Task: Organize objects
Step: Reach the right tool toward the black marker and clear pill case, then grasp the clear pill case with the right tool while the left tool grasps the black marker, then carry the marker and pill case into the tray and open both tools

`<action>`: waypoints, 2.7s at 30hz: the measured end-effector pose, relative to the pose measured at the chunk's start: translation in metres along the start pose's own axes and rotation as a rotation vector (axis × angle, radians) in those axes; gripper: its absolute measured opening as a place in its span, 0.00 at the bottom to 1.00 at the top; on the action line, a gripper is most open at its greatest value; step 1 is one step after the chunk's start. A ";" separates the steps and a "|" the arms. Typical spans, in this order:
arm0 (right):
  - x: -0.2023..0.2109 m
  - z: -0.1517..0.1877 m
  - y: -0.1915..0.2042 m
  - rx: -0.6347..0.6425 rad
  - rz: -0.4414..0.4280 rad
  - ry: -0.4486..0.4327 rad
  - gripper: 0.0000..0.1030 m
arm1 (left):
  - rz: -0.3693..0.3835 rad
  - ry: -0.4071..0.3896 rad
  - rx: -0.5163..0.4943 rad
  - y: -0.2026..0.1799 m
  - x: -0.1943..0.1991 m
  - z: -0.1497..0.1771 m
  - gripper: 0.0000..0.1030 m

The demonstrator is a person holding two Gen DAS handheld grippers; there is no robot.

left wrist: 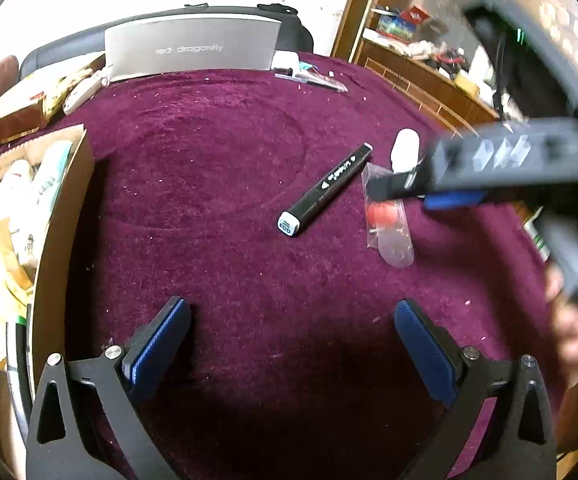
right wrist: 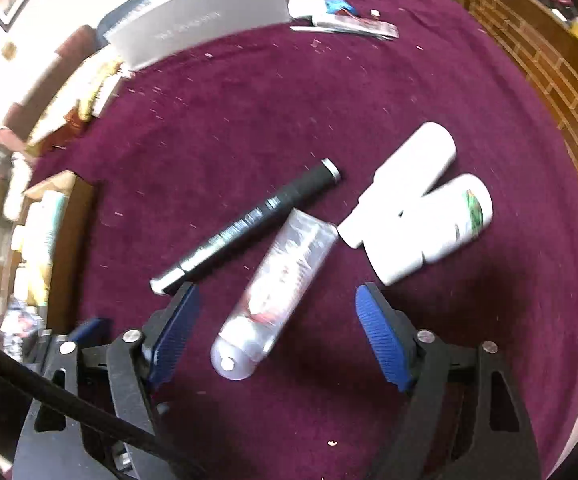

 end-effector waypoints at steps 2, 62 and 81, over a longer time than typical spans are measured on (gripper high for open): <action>-0.007 0.000 -0.003 -0.001 0.055 -0.016 0.63 | 0.025 -0.025 0.043 0.006 0.005 -0.002 0.96; 0.054 0.078 -0.020 -0.036 -0.109 -0.191 0.25 | -0.010 -0.053 -0.217 -0.067 0.053 -0.023 0.11; 0.109 0.085 0.162 0.223 -0.299 -0.212 0.25 | -0.193 -0.248 0.069 0.117 0.194 -0.004 0.11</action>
Point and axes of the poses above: each gripper's, at about its wrist camera, not at the fingertips, and x roughly against the way its jaws point, y to its left, z to its underside, the point moved 10 cm from there along -x, roughly the way its jaws point, and after that the axes turned 5 degrees about z, right-handed, at the moved point
